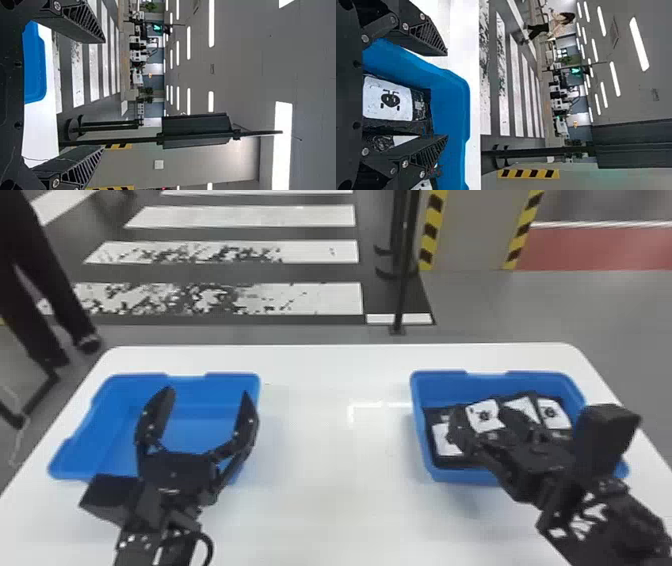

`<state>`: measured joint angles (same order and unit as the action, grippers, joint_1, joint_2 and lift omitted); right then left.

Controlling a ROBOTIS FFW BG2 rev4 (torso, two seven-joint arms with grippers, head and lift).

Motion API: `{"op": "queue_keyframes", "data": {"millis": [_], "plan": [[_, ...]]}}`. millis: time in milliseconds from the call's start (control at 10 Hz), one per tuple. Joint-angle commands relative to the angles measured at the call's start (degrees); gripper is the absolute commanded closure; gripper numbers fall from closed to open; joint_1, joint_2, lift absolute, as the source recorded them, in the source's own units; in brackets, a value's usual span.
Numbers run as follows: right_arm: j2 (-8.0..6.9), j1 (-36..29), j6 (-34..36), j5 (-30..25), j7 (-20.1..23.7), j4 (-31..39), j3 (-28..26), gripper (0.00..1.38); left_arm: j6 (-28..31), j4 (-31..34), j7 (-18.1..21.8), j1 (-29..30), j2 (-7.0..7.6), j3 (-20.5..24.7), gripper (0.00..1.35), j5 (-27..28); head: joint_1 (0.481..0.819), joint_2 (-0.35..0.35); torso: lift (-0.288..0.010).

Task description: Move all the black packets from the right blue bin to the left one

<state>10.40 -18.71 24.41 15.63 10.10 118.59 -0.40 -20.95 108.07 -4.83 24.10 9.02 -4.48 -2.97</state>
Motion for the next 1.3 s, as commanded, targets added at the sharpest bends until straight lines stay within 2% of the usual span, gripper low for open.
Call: {"op": "queue_keyframes", "data": {"millis": [0, 300, 600, 1200], "plan": [[0.06, 2.83, 5.54, -0.2, 0.0, -1.8, 0.06, 0.33, -0.01, 0.0, 0.0, -0.06, 0.03, -0.09, 0.1, 0.0, 0.695, 0.031, -0.168], [0.32, 6.62, 8.64, -2.49, 0.0, -4.89, 0.86, 0.34, -0.15, 0.0, 0.0, 0.08, 0.03, 0.13, 0.1, -0.11, 0.695, 0.023, -0.168], [0.41, 8.17, 9.62, -2.03, 0.0, -7.57, 1.89, 0.45, -0.43, 0.0, 0.0, 0.08, 0.03, 0.25, 0.1, -0.11, 0.695, 0.027, -0.168], [0.67, 10.14, 12.29, -1.92, 0.0, -10.66, 2.92, 0.47, -0.43, 0.0, 0.0, 0.08, 0.03, 0.36, 0.1, -0.11, 0.695, 0.036, -0.168]]}}
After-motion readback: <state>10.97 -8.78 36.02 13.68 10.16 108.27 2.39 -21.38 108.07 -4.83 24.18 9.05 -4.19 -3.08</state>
